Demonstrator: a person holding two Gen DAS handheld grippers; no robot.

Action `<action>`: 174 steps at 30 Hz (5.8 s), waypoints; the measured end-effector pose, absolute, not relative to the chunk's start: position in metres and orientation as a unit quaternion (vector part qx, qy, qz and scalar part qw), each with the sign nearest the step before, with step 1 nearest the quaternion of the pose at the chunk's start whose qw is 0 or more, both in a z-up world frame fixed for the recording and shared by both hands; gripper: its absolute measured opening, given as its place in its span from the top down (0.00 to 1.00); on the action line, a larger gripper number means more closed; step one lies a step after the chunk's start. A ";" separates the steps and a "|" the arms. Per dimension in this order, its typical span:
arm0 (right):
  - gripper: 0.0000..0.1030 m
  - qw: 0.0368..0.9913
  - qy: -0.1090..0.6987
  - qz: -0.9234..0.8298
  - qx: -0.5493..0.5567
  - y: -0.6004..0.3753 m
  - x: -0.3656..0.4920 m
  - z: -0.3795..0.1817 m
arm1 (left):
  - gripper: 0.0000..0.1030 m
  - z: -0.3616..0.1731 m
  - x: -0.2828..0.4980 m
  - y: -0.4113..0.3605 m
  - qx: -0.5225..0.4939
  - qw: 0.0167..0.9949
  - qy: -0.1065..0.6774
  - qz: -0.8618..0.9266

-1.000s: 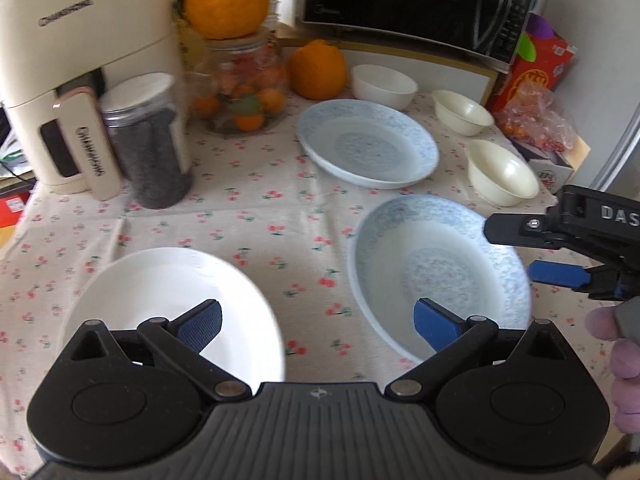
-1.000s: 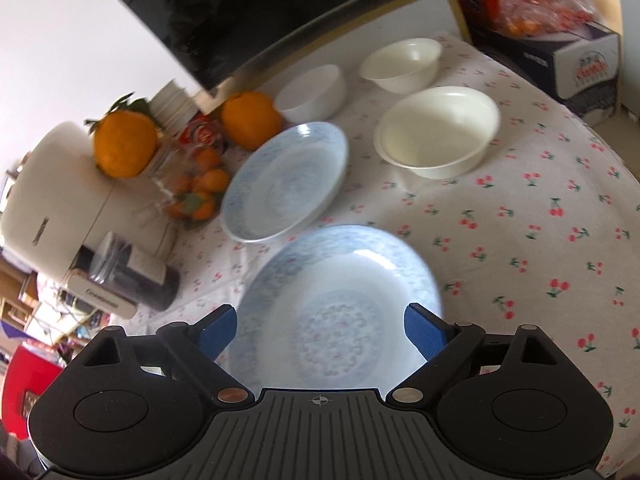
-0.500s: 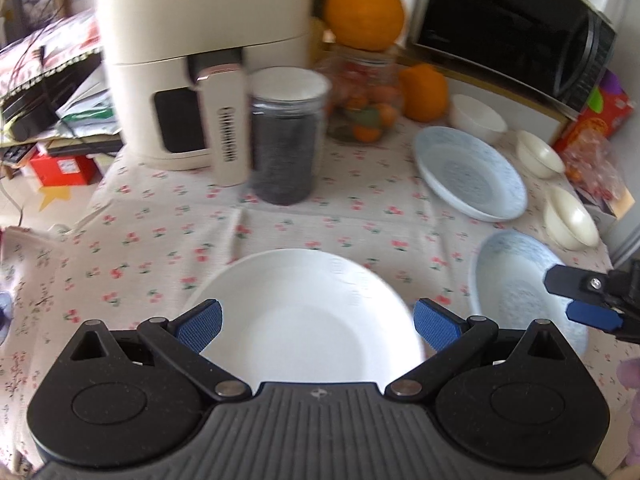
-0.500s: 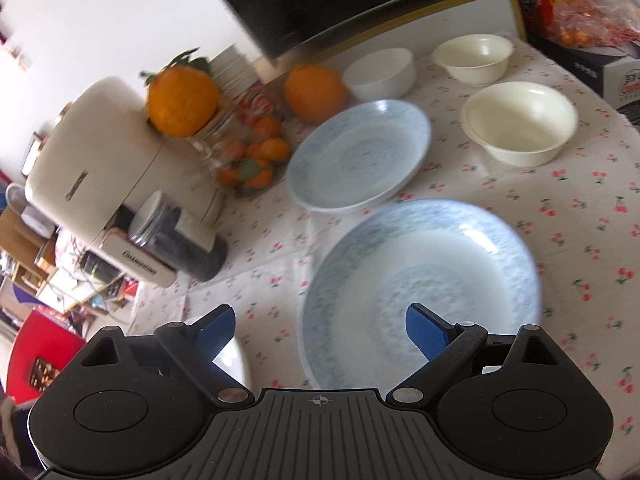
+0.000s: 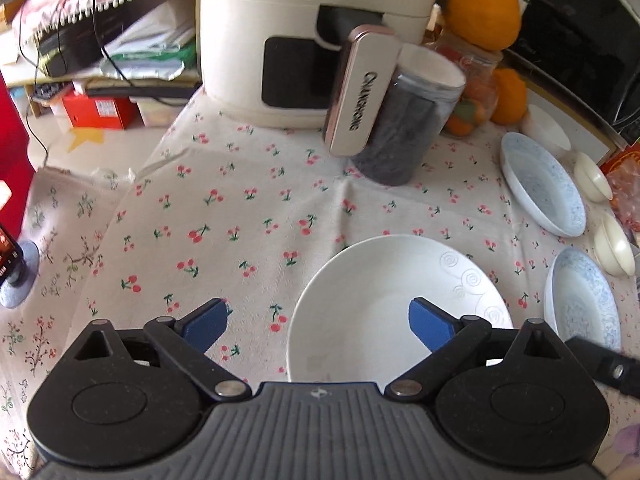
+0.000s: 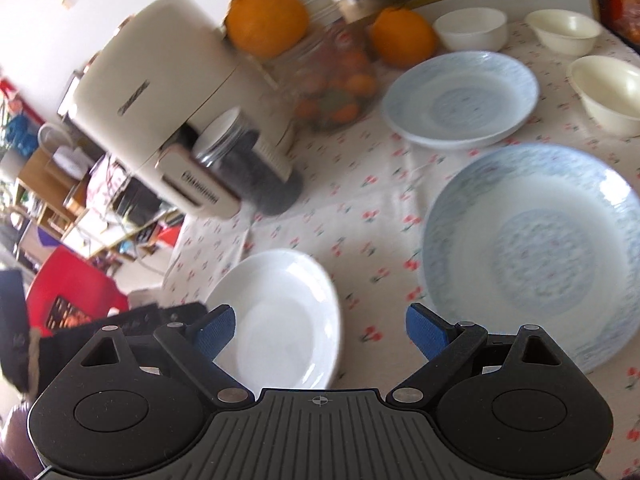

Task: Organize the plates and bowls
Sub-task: 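Move both tools over to the rim of the white plate, then close the left tool on the white plate rim while the right tool grips it too, then lift the white plate with both tools and carry it over the blue-patterned bowl, then lower the white plate into the blue-patterned bowl and open both tools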

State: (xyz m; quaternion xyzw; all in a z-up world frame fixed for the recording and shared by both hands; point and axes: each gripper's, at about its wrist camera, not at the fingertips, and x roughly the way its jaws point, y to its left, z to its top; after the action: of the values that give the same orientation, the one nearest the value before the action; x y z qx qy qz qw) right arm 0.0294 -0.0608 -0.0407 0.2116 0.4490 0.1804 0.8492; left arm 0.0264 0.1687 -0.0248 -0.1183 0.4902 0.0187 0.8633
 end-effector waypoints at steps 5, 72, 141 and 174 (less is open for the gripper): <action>0.09 0.836 0.465 0.205 0.207 -0.046 0.022 -0.051 | 0.24 -0.033 0.025 0.185 -0.156 0.849 0.505 -0.001; 0.76 0.864 0.412 0.210 0.198 -0.064 0.020 -0.042 | 0.88 -0.020 0.023 0.179 -0.217 0.863 0.452 -0.060; 0.76 0.882 0.403 0.054 0.238 -0.247 0.012 -0.056 | 0.88 -0.031 0.044 -0.026 -0.050 0.865 0.474 -0.159; 0.77 0.895 0.425 0.025 0.131 -0.224 0.014 -0.061 | 0.87 -0.034 0.037 -0.039 0.022 0.874 0.464 -0.142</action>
State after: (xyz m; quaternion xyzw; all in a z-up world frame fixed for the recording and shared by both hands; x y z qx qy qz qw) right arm 0.0139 -0.2242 -0.0615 0.1306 0.4250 0.0255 0.8954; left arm 0.0370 -0.0392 -0.0341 0.0218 0.4639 -0.1420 0.8742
